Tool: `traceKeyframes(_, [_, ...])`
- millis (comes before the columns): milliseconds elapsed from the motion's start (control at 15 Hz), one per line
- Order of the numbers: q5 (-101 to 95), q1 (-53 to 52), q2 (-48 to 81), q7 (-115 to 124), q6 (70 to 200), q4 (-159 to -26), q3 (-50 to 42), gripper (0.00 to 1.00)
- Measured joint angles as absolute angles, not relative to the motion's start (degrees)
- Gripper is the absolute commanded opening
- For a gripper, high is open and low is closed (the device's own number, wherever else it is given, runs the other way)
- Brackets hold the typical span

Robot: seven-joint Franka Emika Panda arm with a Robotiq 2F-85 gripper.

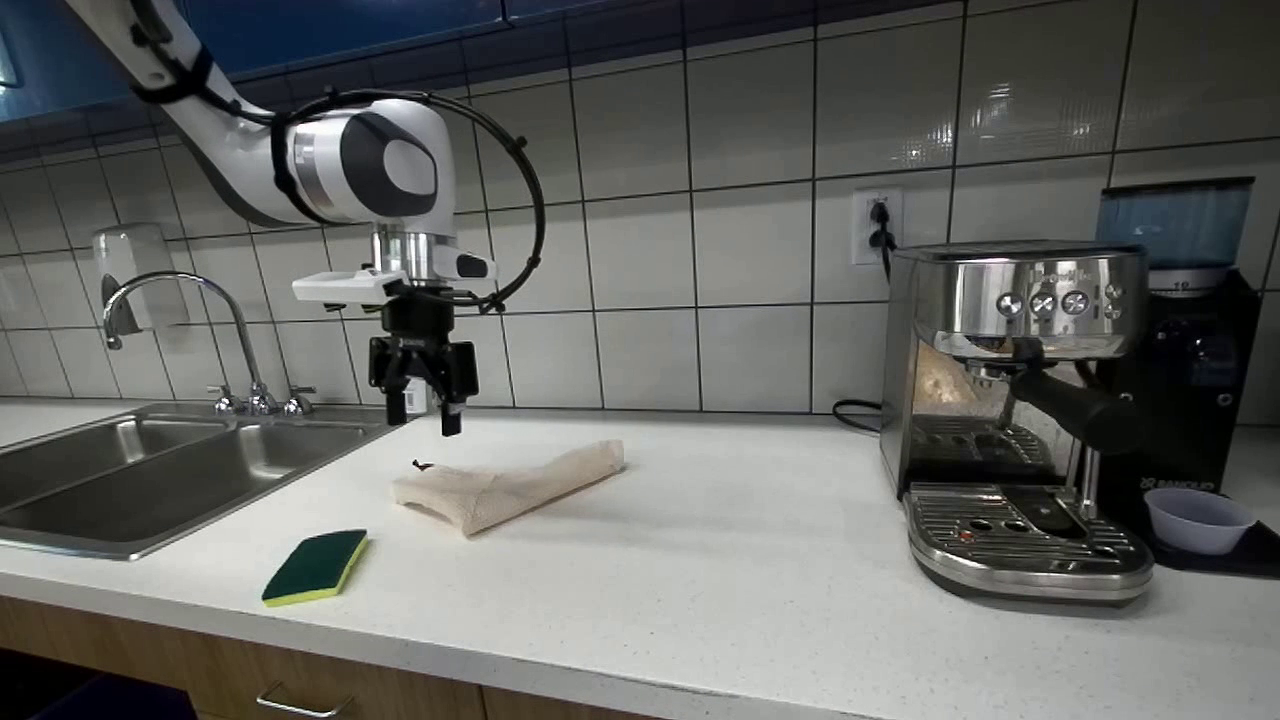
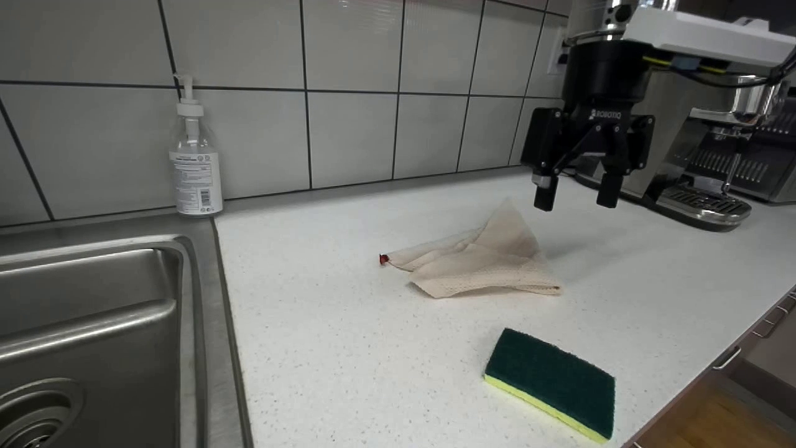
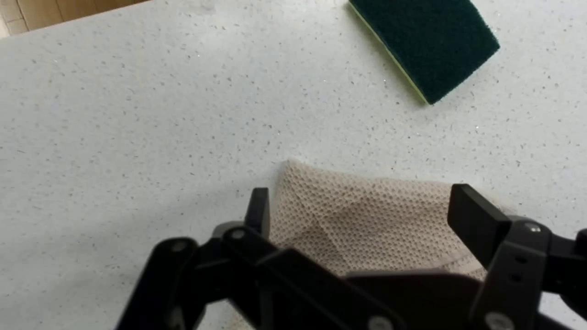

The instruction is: Fold the towel twice

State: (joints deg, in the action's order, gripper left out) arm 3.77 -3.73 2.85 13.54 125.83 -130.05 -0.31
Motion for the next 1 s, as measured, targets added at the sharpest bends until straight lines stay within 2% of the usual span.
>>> traceKeyframes(1000, [-0.2, -2.6, -11.5, 13.5, 126.1, -145.1, -0.7, 1.0])
